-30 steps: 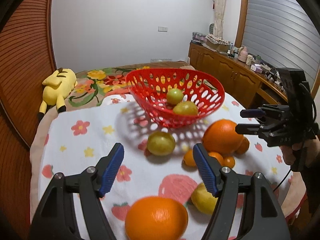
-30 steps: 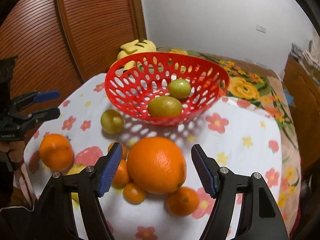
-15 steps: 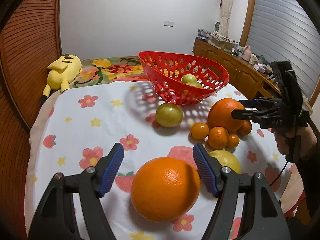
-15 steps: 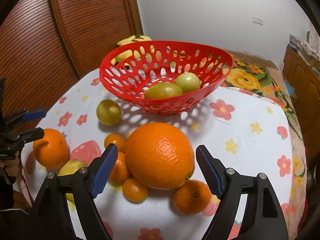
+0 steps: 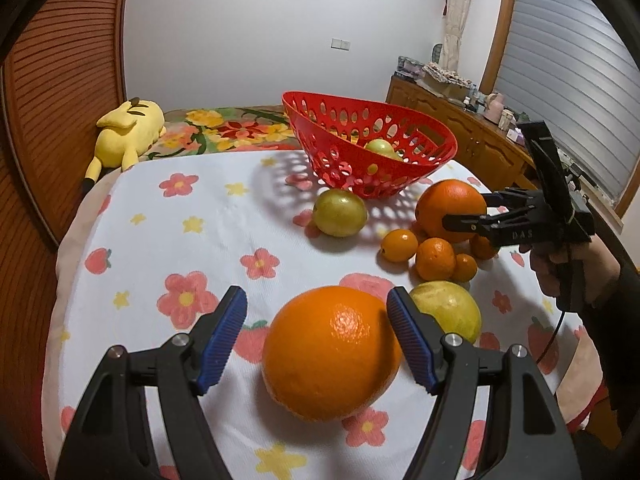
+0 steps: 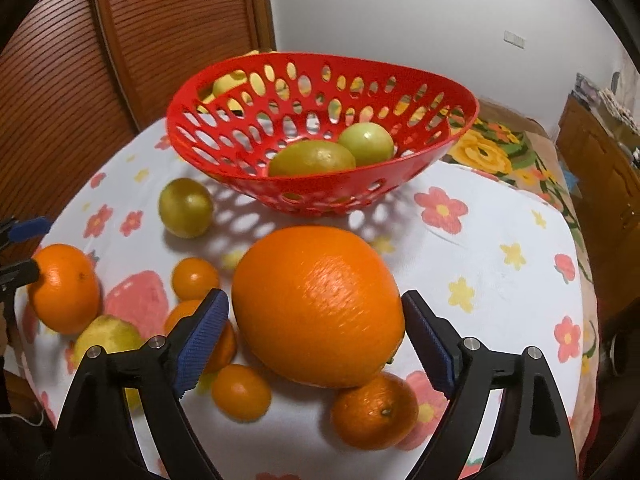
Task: Organize fruits
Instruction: 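Grasp the large orange with the left tool while the right tool grasps a smaller orange, then lift both oranges and carry them over the red basket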
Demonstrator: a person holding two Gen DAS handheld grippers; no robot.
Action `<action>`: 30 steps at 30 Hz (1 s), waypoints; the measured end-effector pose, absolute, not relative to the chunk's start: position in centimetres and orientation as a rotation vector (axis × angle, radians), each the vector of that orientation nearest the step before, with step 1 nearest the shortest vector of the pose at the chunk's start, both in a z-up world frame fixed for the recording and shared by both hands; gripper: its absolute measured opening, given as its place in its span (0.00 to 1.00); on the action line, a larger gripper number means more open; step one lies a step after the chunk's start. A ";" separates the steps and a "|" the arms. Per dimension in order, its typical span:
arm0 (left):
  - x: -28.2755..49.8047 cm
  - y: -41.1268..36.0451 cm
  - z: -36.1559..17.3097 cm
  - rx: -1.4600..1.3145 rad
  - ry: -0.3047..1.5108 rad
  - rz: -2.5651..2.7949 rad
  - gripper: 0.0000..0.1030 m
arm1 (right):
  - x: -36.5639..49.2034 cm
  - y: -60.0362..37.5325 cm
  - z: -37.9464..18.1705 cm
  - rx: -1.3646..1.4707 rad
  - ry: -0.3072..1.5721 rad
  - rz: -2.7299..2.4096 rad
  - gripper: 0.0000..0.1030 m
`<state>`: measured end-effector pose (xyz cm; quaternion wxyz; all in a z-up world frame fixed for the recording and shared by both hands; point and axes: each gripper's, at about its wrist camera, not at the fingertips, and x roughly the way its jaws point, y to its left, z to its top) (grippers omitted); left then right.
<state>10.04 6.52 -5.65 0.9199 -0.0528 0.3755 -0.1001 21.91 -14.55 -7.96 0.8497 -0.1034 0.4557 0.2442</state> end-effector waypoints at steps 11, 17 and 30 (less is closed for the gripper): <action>9.5 5.9 -6.2 -0.112 0.786 -0.223 0.76 | 21.7 -13.9 -8.1 -0.274 0.943 0.514 0.87; 9.6 5.2 -7.1 -0.121 0.804 -0.255 0.83 | 21.6 -14.0 -8.1 -0.268 0.932 0.509 0.86; 9.9 4.4 -9.4 -0.183 0.849 -0.313 0.84 | 21.7 -14.4 -8.1 -0.251 0.939 0.516 0.86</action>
